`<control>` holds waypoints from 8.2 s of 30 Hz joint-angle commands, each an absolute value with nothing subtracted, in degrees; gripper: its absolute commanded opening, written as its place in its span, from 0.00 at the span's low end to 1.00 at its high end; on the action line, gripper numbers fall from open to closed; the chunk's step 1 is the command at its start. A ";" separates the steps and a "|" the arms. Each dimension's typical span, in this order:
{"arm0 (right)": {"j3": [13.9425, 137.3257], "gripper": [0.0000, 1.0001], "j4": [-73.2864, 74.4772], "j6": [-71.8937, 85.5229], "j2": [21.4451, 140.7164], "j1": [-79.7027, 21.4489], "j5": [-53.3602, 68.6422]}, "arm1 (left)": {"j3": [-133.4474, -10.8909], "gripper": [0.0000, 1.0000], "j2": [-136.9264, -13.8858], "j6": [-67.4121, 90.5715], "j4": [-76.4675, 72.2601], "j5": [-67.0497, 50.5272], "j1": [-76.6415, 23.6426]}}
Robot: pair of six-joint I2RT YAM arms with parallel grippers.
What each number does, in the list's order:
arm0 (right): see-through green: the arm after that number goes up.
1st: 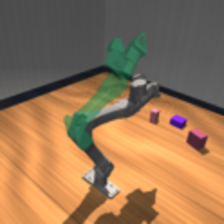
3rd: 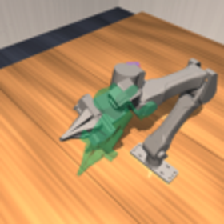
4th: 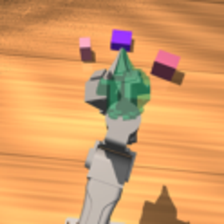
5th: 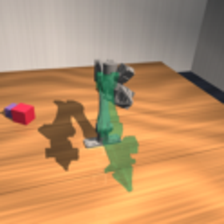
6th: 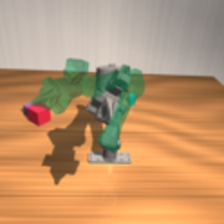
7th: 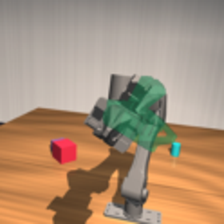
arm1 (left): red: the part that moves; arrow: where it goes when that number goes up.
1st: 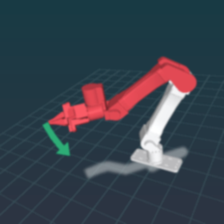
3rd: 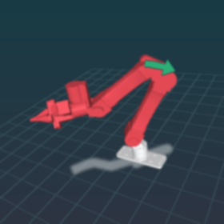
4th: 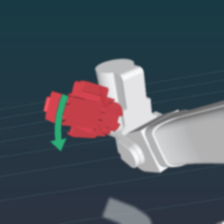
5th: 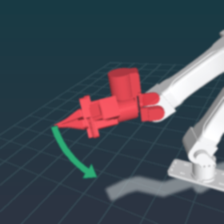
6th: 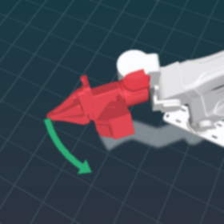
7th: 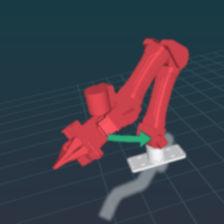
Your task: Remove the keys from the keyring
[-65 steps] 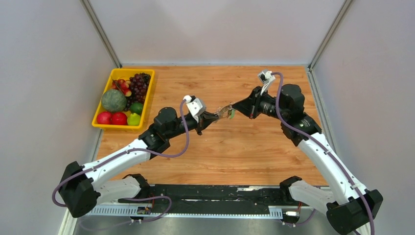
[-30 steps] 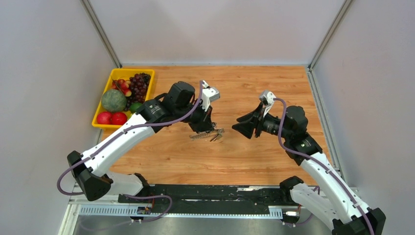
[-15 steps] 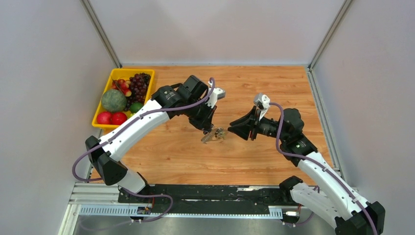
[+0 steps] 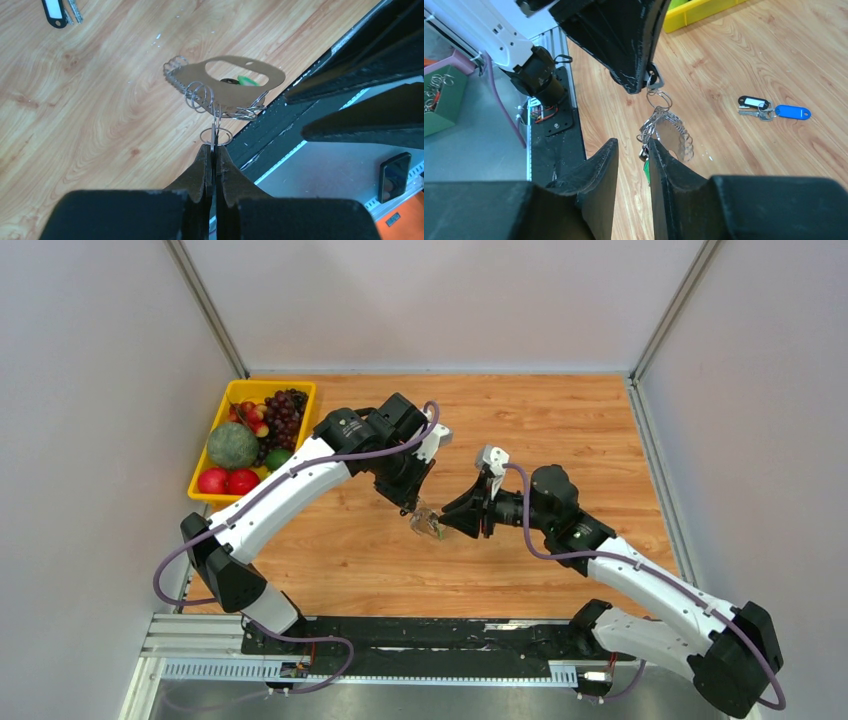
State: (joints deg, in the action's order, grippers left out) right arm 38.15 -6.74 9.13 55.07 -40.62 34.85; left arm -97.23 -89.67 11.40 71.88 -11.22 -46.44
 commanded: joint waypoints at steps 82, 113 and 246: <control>39.83 0.00 -15.03 2.30 53.31 -46.41 42.28 | -95.44 0.00 -75.71 1.68 66.48 -11.24 -52.93; 39.94 0.00 -13.83 4.11 52.21 -46.45 47.53 | -90.04 0.00 -72.98 -3.07 56.11 -14.87 -52.88; 35.83 0.37 -27.94 -4.29 50.93 -46.42 44.85 | -89.47 0.00 -70.08 -9.40 53.12 -25.97 -56.66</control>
State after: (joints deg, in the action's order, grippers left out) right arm 34.57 -24.53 -3.18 52.18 -46.11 45.30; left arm -87.07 -70.06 -8.88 56.27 -24.29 -56.29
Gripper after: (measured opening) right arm 0.375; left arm 0.018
